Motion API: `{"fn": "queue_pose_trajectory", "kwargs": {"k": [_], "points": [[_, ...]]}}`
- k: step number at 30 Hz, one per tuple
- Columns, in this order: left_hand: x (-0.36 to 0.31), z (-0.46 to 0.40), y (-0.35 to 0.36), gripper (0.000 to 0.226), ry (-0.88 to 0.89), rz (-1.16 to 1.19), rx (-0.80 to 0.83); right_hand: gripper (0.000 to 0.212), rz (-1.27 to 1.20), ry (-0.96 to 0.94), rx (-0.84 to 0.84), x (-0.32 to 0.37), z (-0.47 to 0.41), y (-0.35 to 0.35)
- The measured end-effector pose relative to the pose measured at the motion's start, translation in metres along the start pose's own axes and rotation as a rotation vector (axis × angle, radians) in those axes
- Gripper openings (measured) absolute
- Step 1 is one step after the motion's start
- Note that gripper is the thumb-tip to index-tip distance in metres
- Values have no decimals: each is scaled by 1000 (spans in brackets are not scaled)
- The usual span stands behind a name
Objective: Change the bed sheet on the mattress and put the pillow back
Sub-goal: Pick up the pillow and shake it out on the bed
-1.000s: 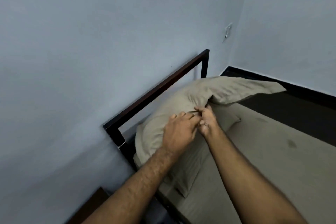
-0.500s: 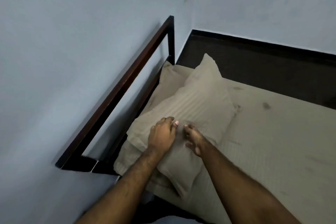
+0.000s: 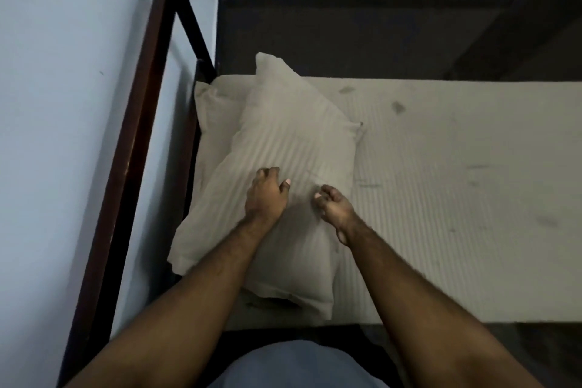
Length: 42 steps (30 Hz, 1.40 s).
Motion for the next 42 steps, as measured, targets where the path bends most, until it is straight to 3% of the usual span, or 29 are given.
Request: {"fn": "queue_pose_trajectory", "kwargs": {"k": [4, 7, 9, 12, 15, 17, 19, 21, 22, 29, 31, 32, 34, 36, 38, 42], "points": [[1, -15, 7, 39, 39, -28, -31, 66, -62, 38, -93, -14, -6, -19], [17, -29, 8, 45, 30, -105, -165, 63, -127, 98, -209, -33, -14, -29], [31, -41, 2, 60, 7, -180, -233, 68, -183, 143, -218, -46, -25, -27], [54, -55, -5, 96, -71, -186, -185, 83, -350, 236, -194, -59, -41, -22], [75, -66, -13, 124, -265, 105, -131, 94, -450, 233, -189, -60, -59, -20], [87, -70, -19, 115, -310, 343, -80, 78, -427, 140, -133, -54, -62, -18], [89, -65, -29, 81, -200, 624, -141, 51, -390, 23, -101, -41, -57, -14], [86, -53, -46, 38, -88, 791, -274, 44, -407, -56, -112, -22, -46, -6], [84, -46, -55, 28, -58, 826, -327, 41, -426, -101, -116, -11, -38, -2], [111, 18, -104, 38, 71, 916, -573, 19, -335, -383, -79, 32, 10, 37], [126, 24, -101, 36, 30, 940, -460, 29, -170, -400, -121, 24, 2, 49], [140, 18, -94, 45, -32, 918, -358, 45, -93, -359, -129, 16, -4, 53], [168, 10, -82, 85, -206, 735, -125, 92, 56, -181, -80, -4, -19, 60], [195, 4, -67, 126, -376, 491, 83, 123, 189, -36, -17, -30, -34, 58], [204, 11, -54, 127, -462, 416, 156, 133, 280, 41, 6, -52, -40, 50], [200, 37, -25, 122, -393, 343, -3, 120, 230, 14, 21, -85, -30, 47]]}}
Point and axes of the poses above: each hand's wrist, its own z-axis away from the middle knuckle, its own y-axis out of the palm, x = y × z, the point moved 1 cm from there along -z, towards the middle knuckle, and after that the axes turned 9 degrees about x, right-handed, at the moved point
